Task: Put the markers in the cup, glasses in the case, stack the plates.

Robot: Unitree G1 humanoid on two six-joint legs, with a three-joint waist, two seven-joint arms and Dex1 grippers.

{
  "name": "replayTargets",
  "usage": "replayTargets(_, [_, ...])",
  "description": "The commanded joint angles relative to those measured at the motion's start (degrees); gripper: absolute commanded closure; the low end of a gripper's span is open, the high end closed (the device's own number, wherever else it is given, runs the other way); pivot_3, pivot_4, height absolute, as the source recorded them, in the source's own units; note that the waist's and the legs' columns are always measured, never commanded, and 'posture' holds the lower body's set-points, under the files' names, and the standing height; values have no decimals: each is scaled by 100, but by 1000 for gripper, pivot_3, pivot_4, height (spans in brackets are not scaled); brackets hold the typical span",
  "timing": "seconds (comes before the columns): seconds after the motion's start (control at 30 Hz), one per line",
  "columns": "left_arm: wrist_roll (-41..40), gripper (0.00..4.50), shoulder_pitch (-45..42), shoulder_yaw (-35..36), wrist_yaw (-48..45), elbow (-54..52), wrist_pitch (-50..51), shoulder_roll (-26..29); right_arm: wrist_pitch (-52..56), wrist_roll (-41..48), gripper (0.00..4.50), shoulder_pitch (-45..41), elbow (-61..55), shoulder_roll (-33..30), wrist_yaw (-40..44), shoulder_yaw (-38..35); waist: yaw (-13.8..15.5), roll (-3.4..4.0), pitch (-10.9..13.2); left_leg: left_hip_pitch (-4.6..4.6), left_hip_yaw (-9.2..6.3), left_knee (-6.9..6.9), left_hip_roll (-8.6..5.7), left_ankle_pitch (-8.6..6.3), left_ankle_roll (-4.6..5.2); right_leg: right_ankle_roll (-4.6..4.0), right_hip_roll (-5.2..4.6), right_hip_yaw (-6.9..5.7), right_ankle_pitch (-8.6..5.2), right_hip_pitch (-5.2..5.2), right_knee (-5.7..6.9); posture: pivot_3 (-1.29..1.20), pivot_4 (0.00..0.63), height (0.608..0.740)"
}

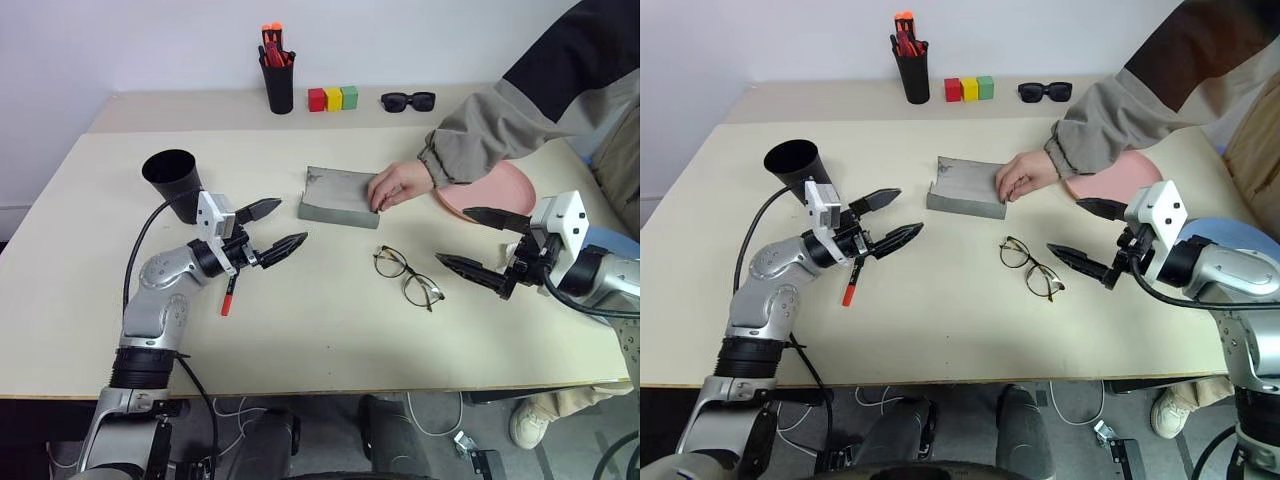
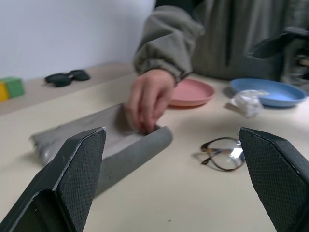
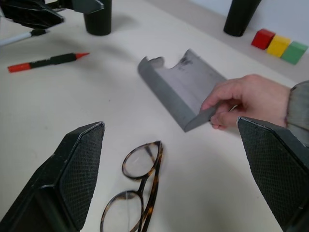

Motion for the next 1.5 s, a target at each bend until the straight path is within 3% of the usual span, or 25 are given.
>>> replayTargets(0.03, [-427,0,0,217,-508,-139,417,388,-208,-106,23,-102,-83,195,-200,128,-12,0,0,1,0,-1,0,0,0,0,0,0,0,0,0,0,150,740])
replayTargets(0.27, [-560,0,-201,325,-685,1,894,800,-179,-11,23,345,-598,515,-568,56,24,-2,1,-4,-3,1,-2,0,0,0,-1,0,0,-1,0,0,150,740])
replayTargets(0.43, [-519,0,-301,553,-745,129,1065,1253,-231,-26,23,153,-669,725,-677,349,-25,0,0,1,-3,0,0,0,0,0,2,0,0,-1,4,0,150,740])
replayTargets(0.53, [-609,0,5,948,-485,-151,1431,1656,-241,-79,23,-191,-554,975,-694,770,-57,1,1,5,-2,-8,3,0,0,-1,4,0,-1,-6,8,0,150,740])
replayTargets(0.63, [-1017,0,354,1313,-268,-578,2430,2169,-279,-58,23,-461,-364,1054,-525,963,-77,2,5,-1,-3,-10,6,0,0,-2,5,3,-1,-22,21,0,150,740])
replayTargets(0.83, [-119,0,1170,1482,524,-687,2551,2831,-419,-81,23,-677,-178,1317,-433,1202,11,-2,7,0,-6,-9,1,0,0,-1,-1,2,-2,-12,16,0,150,740])
replayTargets(1.0, [-374,0,1274,2151,2214,-1373,4351,2568,-320,29,23,-644,-295,1622,-468,1452,-17,-11,13,1,-11,-11,4,0,0,-1,3,1,-2,-17,22,0,150,740])
replayTargets(1.1, [-19,0,1282,2390,3544,-1922,5555,2182,-175,191,23,-675,-300,1594,-352,1461,-13,-9,13,3,-11,-11,2,0,0,0,-1,2,-1,-16,22,0,150,740])
replayTargets(1.23, [-114,0,1228,2761,4229,-2637,6819,1665,-112,237,23,-708,-222,1577,-294,1477,-18,-11,12,3,-11,-11,0,0,-1,0,1,1,-1,-16,26,0,150,740])
replayTargets(1.5, [436,0,598,2793,5175,-2589,7061,899,-59,220,23,-616,-291,1605,-323,1538,-3,-16,9,6,-14,-10,-3,7,-14,-1,2,-2,0,-11,25,0,150,740])
